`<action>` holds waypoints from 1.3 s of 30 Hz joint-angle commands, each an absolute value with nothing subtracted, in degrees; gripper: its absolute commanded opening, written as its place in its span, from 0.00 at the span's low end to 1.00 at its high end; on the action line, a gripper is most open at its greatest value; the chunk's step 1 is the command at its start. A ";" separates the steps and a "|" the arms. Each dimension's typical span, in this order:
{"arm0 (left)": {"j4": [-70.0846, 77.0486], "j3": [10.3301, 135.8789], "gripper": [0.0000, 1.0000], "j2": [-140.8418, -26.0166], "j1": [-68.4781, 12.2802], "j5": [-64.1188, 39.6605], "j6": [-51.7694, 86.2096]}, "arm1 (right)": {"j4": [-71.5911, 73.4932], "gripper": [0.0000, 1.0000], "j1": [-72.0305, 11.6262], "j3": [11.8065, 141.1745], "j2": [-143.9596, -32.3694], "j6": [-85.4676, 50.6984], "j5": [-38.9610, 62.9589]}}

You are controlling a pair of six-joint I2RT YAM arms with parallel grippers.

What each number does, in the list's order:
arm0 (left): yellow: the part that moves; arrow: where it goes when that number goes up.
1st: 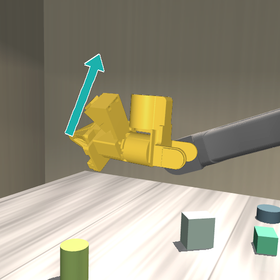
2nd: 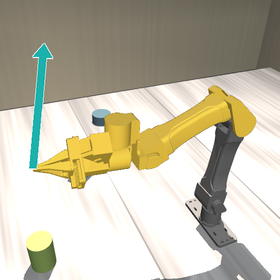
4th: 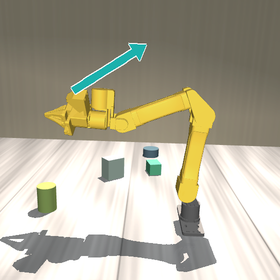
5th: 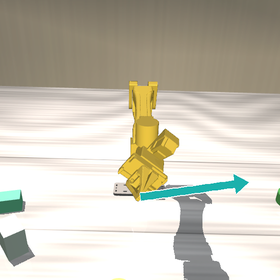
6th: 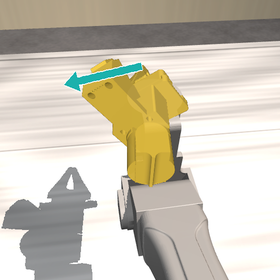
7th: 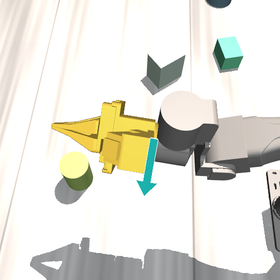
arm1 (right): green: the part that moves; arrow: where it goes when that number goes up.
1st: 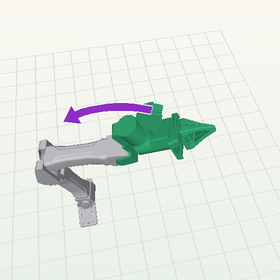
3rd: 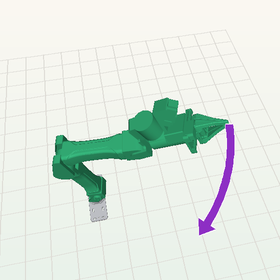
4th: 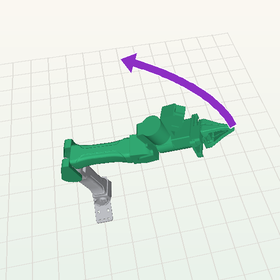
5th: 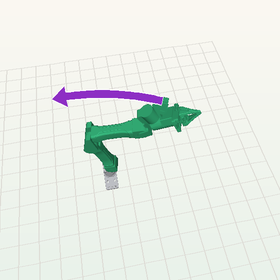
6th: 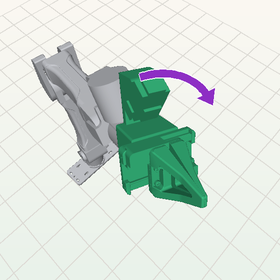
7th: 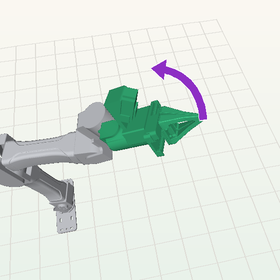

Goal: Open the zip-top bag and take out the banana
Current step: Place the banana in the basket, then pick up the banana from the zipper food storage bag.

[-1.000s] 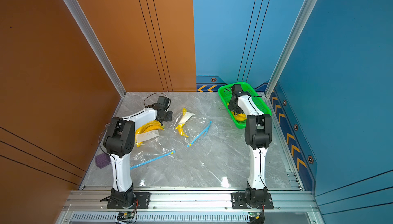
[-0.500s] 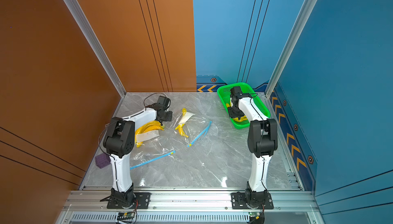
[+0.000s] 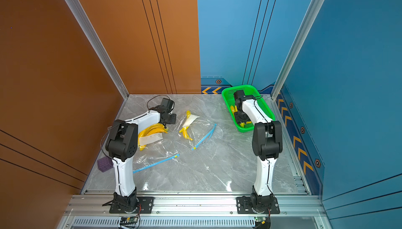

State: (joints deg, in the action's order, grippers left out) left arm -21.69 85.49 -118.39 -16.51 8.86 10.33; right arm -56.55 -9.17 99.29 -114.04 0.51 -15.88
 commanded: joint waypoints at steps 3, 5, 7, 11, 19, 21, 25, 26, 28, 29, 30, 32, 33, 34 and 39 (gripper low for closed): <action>-22.85 85.44 0.00 -116.46 -16.67 8.79 9.61 | -50.87 0.59 -16.71 91.23 -97.72 -6.84 -16.74; -22.87 85.10 0.00 -116.17 -16.79 8.70 9.54 | -44.63 0.59 -19.07 84.13 -92.57 -9.51 -10.48; -22.85 84.91 0.00 -115.93 -16.87 8.49 9.33 | -37.92 0.57 -19.86 77.05 -89.22 -12.03 -2.36; -22.86 84.99 0.00 -115.84 -17.18 7.55 9.24 | -25.75 0.48 -21.67 64.92 -87.36 -15.35 10.36; -22.85 85.78 0.00 -116.36 -18.53 7.73 9.23 | -15.96 0.43 -29.73 58.23 -93.78 -16.21 8.84; -22.87 86.02 0.00 -116.61 -18.84 7.77 9.23 | -12.52 0.43 -31.41 57.11 -95.06 -16.18 8.18; -22.94 86.26 0.00 -116.94 -19.51 7.91 9.23 | -10.49 0.43 -33.29 57.82 -98.15 -15.49 6.30; -22.94 86.22 0.00 -116.99 -19.66 7.99 9.27 | -9.93 0.42 -33.53 57.83 -98.93 -15.47 6.07; -22.94 86.30 0.00 -117.15 -19.94 7.97 9.15 | -8.46 0.42 -34.05 57.43 -100.05 -15.31 6.02; -22.93 86.33 0.00 -117.24 -20.09 7.92 9.14 | -7.78 0.42 -34.40 57.31 -100.36 -15.23 5.91; -22.94 86.39 0.00 -117.40 -20.28 7.91 9.07 | -7.10 0.42 -34.80 57.16 -100.34 -15.12 5.97; -22.94 86.24 0.00 -117.55 -20.89 8.12 8.97 | -4.97 0.42 -35.86 56.35 -99.95 -14.29 6.54; -22.89 86.14 0.00 -117.60 -21.13 8.29 8.97 | -4.58 0.42 -36.30 56.17 -99.87 -13.88 6.85; -22.94 86.01 0.00 -117.68 -21.36 8.64 8.96 | -4.81 0.42 -36.84 56.18 -99.84 -13.57 6.37; -22.90 85.53 0.00 -117.70 -21.28 10.17 8.88 | -6.54 0.42 -38.10 53.69 -96.57 -14.74 0.88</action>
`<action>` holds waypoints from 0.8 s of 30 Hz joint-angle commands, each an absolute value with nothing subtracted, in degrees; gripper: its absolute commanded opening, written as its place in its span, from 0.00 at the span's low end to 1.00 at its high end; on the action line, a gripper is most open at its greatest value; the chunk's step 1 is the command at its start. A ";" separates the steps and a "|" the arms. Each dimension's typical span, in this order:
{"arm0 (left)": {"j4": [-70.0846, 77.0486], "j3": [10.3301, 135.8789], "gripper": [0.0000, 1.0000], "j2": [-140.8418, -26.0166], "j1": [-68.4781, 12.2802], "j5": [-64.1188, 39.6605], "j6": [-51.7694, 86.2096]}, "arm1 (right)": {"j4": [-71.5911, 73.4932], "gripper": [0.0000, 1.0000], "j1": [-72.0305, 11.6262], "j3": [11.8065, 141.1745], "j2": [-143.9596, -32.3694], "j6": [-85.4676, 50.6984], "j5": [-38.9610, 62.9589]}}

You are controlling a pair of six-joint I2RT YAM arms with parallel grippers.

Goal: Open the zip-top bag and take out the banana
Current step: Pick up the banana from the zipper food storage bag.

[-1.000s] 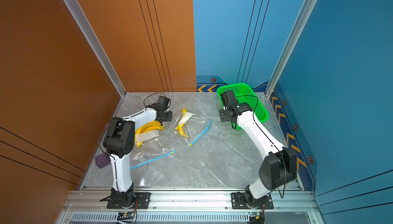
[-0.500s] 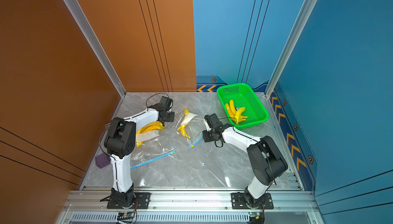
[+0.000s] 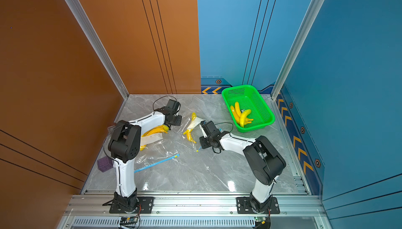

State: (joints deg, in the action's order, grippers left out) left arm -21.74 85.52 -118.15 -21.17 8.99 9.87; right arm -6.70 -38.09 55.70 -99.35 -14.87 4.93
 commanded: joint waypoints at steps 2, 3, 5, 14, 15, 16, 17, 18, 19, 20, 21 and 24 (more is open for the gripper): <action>-22.94 85.51 0.00 -117.60 -20.93 10.11 8.88 | -7.98 0.42 -38.05 52.10 -94.36 -15.71 -1.33; -22.94 85.52 0.00 -117.52 -20.83 10.19 8.88 | -8.57 0.42 -38.06 51.19 -93.05 -16.10 -2.47; -22.94 85.52 0.00 -117.44 -20.68 10.31 8.88 | -9.00 0.42 -38.02 48.87 -90.42 -17.16 -4.57; -22.91 86.30 0.00 -117.60 -20.65 10.20 9.02 | -4.24 0.43 -38.58 44.14 -88.18 -17.14 -5.68; -22.94 86.38 0.00 -117.60 -20.65 10.12 9.02 | -2.86 0.43 -38.67 43.68 -88.72 -17.16 -5.05; -22.94 86.40 0.00 -117.60 -20.65 10.08 9.05 | -2.31 0.43 -38.83 43.70 -89.30 -16.97 -4.50; -22.93 86.44 0.00 -117.60 -20.65 10.05 9.02 | -2.29 0.42 -39.10 43.81 -89.70 -16.73 -4.77; -22.94 86.35 0.00 -117.60 -20.65 9.98 8.97 | -2.00 0.42 -39.64 43.66 -89.82 -16.35 -5.91; -22.94 86.31 0.00 -117.58 -20.65 9.92 8.97 | -1.12 0.42 -39.81 43.16 -89.80 -15.86 -6.29; -22.94 86.31 0.00 -117.60 -20.66 9.85 8.96 | -0.13 0.43 -39.82 42.71 -89.82 -15.68 -6.10; -22.93 86.31 0.00 -117.77 -20.65 9.90 8.92 | 0.97 0.43 -39.82 42.17 -89.74 -15.67 -5.70; -22.94 86.28 0.00 -117.86 -20.65 9.77 8.96 | 2.91 0.42 -41.84 41.19 -89.65 -15.26 -5.18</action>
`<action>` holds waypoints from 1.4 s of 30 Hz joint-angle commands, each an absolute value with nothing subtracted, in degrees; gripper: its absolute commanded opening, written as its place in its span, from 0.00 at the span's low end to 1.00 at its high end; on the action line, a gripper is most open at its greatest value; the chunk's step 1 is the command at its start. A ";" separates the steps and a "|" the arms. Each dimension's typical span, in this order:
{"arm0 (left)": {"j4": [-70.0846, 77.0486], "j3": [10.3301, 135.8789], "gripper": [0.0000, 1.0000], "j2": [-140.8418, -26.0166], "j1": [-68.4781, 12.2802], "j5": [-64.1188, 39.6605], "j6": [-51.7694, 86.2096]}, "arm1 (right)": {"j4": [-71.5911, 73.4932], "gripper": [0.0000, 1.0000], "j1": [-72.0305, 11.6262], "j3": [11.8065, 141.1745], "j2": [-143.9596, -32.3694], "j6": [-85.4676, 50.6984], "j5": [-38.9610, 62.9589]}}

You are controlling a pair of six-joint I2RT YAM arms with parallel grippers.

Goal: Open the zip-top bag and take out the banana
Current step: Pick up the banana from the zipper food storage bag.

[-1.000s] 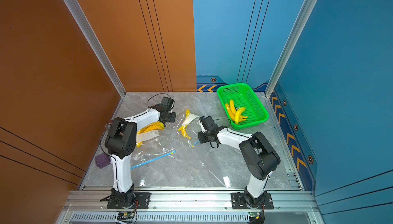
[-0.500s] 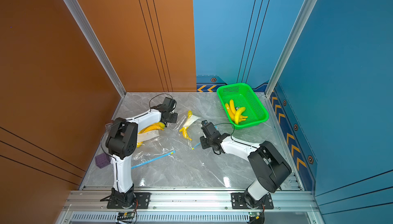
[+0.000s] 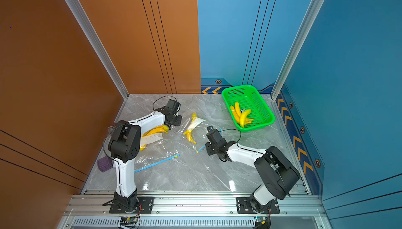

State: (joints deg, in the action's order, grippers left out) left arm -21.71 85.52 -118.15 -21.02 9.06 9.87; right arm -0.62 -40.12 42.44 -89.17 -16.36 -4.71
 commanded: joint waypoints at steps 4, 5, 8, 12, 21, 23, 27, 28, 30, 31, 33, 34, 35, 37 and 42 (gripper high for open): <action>-22.87 86.22 0.00 -117.78 -20.65 9.93 8.89 | 2.61 0.41 -43.67 40.10 -89.57 -14.61 -6.33; -22.94 86.22 0.00 -117.78 -20.60 10.00 8.88 | 2.78 0.40 -43.95 39.52 -89.35 -14.72 -6.49; -22.93 86.22 0.00 -117.78 -20.58 10.00 8.79 | 3.23 0.40 -44.39 37.42 -88.63 -15.66 -7.20; -22.88 86.31 0.00 -117.77 -20.65 9.89 8.88 | 6.27 0.40 -44.88 34.47 -87.62 -17.13 -7.67; -22.94 86.49 0.00 -118.21 -22.22 8.68 8.81 | 13.05 0.43 -46.05 38.60 -90.83 -14.76 -7.94; -22.94 86.18 0.00 -118.21 -22.69 8.61 8.79 | 14.06 0.44 -46.15 40.29 -91.78 -14.16 -7.48; -22.94 85.39 0.00 -118.21 -23.52 8.08 8.79 | 16.11 0.46 -46.69 43.19 -94.09 -12.68 -7.36; -22.94 85.19 0.00 -118.21 -23.79 8.11 8.79 | 16.82 0.47 -46.83 43.69 -94.60 -12.57 -7.01; -22.94 84.69 0.00 -118.21 -24.45 8.32 8.92 | 17.75 0.49 -47.00 45.08 -96.29 -12.44 -6.33; -22.87 84.44 0.00 -118.21 -24.73 8.35 8.96 | 18.25 0.49 -47.05 45.59 -97.19 -12.49 -5.92; -22.94 84.07 0.00 -118.21 -25.28 8.21 9.05 | 18.70 0.50 -47.16 46.97 -99.44 -12.46 -4.88; -22.94 83.90 0.00 -118.22 -25.59 8.26 9.12 | 18.99 0.50 -47.21 47.39 -100.29 -12.49 -4.70; -22.94 83.61 0.00 -118.13 -25.87 8.23 9.23 | 19.64 0.51 -47.10 47.62 -101.39 -12.63 -4.43; -22.94 82.89 0.00 -117.91 -26.48 8.34 9.38 | 20.45 0.52 -46.94 48.32 -103.38 -12.73 -3.25; -22.79 79.77 0.00 -116.76 -27.50 8.96 10.94 | 21.02 0.52 -46.80 51.14 -107.15 -12.67 -0.32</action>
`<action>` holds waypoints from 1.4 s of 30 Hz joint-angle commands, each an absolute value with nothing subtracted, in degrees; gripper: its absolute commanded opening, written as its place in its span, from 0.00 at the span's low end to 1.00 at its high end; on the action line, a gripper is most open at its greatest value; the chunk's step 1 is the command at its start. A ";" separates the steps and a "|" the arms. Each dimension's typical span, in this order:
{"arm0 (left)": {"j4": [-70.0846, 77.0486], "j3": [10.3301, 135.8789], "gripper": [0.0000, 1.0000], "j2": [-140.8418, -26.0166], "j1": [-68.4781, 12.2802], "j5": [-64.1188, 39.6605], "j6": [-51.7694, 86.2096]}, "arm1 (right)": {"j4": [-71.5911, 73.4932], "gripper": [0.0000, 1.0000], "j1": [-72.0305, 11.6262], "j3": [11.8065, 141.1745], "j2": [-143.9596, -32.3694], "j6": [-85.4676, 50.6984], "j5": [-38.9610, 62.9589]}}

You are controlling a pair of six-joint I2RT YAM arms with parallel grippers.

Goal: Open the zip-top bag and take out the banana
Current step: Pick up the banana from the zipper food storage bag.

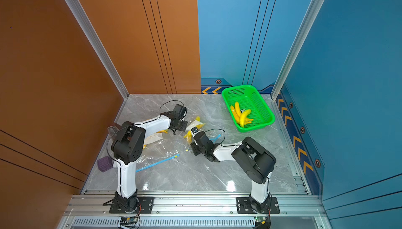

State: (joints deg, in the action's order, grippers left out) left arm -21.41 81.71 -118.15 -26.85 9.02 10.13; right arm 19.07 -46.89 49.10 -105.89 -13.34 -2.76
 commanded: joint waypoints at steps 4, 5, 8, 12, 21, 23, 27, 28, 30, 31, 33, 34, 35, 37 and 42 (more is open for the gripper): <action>-22.81 79.28 0.00 -116.41 -27.66 10.02 10.72 | 20.73 0.53 -46.82 52.03 -108.01 -12.45 -0.50; -22.85 79.29 0.00 -116.37 -27.60 10.24 10.73 | 20.53 0.54 -46.64 51.90 -107.81 -12.41 -0.61; -22.85 79.37 0.00 -116.19 -27.26 10.69 10.48 | 21.89 0.52 -44.96 49.74 -105.32 -13.34 1.06; -22.85 79.54 0.00 -115.86 -26.41 10.94 10.24 | 21.44 0.46 -42.87 47.04 -101.05 -13.44 -1.21; -22.87 80.68 0.00 -116.37 -25.93 11.11 9.98 | 19.80 0.45 -43.85 45.36 -96.75 -11.50 -6.92; -22.85 80.77 0.00 -116.37 -25.93 10.91 10.02 | 18.27 0.44 -43.56 46.86 -98.85 -10.69 -8.11; -22.90 80.94 0.00 -116.37 -26.19 10.72 10.11 | 13.85 0.39 -44.24 52.32 -105.89 -7.89 -9.60; -22.85 80.94 0.00 -116.37 -26.28 10.67 10.11 | 13.87 0.39 -44.63 52.84 -106.81 -7.20 -9.74; -22.88 80.86 0.00 -116.39 -26.36 10.57 10.15 | 13.71 0.39 -45.26 54.03 -108.16 -6.49 -9.65; -22.87 80.77 0.00 -116.37 -26.45 10.55 10.19 | 13.55 0.39 -45.22 54.47 -108.48 -6.41 -9.00; -22.87 80.68 0.00 -116.41 -26.54 10.63 10.20 | 13.45 0.40 -45.43 55.30 -109.02 -6.16 -7.11; -22.85 80.71 0.00 -116.41 -26.62 10.58 10.24 | 13.04 0.41 -45.50 55.68 -109.12 -5.96 -6.20; -22.86 80.68 0.00 -116.45 -26.71 10.63 10.20 | 12.73 0.42 -45.48 55.96 -109.17 -5.74 -4.81; -22.85 80.82 0.00 -116.61 -26.81 10.59 10.28 | 12.06 0.45 -45.48 56.22 -109.30 -5.45 -1.35; -22.85 81.30 0.00 -117.15 -27.17 10.56 10.46 | 14.20 0.50 -45.31 55.20 -109.07 -7.79 3.02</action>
State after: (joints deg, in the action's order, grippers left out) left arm -21.06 80.64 -117.95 -26.35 10.11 10.15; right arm 14.50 -45.10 55.11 -108.66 -6.85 -1.54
